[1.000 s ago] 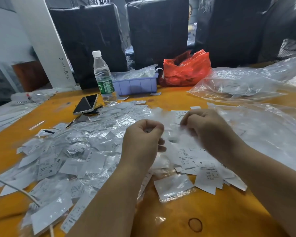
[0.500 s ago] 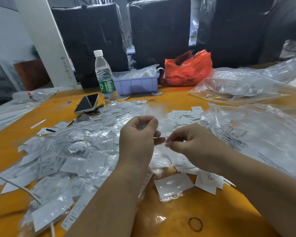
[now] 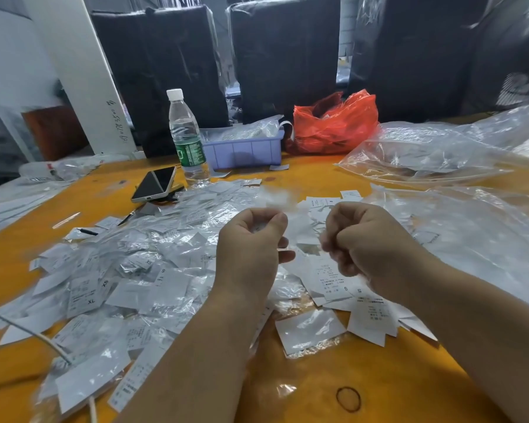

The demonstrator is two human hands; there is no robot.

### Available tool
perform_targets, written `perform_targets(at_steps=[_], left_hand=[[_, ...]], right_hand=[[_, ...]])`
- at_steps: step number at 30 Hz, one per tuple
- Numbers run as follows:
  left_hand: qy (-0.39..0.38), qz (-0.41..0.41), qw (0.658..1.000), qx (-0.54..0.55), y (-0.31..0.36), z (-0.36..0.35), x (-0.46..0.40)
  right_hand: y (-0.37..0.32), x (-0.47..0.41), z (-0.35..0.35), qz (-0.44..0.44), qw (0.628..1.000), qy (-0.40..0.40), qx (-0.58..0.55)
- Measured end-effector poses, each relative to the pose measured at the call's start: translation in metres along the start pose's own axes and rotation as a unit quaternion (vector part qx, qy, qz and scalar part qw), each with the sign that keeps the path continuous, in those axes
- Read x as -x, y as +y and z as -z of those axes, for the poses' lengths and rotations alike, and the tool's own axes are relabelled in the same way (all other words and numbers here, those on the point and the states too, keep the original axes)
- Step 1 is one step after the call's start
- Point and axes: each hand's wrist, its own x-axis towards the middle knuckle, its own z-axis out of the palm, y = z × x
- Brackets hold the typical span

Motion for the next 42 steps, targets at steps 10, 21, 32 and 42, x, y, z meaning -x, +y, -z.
perform_targets(at_steps=[10, 21, 32, 42], left_hand=[[-0.049, 0.044, 0.998, 0.003, 0.0, 0.0, 0.001], [-0.14, 0.129, 0.979, 0.073, 0.005, 0.002, 0.0], [-0.123, 0.078, 0.989, 0.006, 0.004, 0.006, -0.004], [-0.169, 0.068, 0.983, -0.027, 0.002, 0.004, -0.003]], right_hand=[[-0.006, 0.002, 0.006, -0.013, 0.997, -0.047, 0.057], [-0.004, 0.0, 0.005, -0.008, 0.998, -0.057, -0.012], [-0.004, -0.007, 0.017, -0.032, 0.998, 0.034, -0.048], [-0.006, -0.001, 0.014, -0.035, 0.986, -0.161, -0.014]])
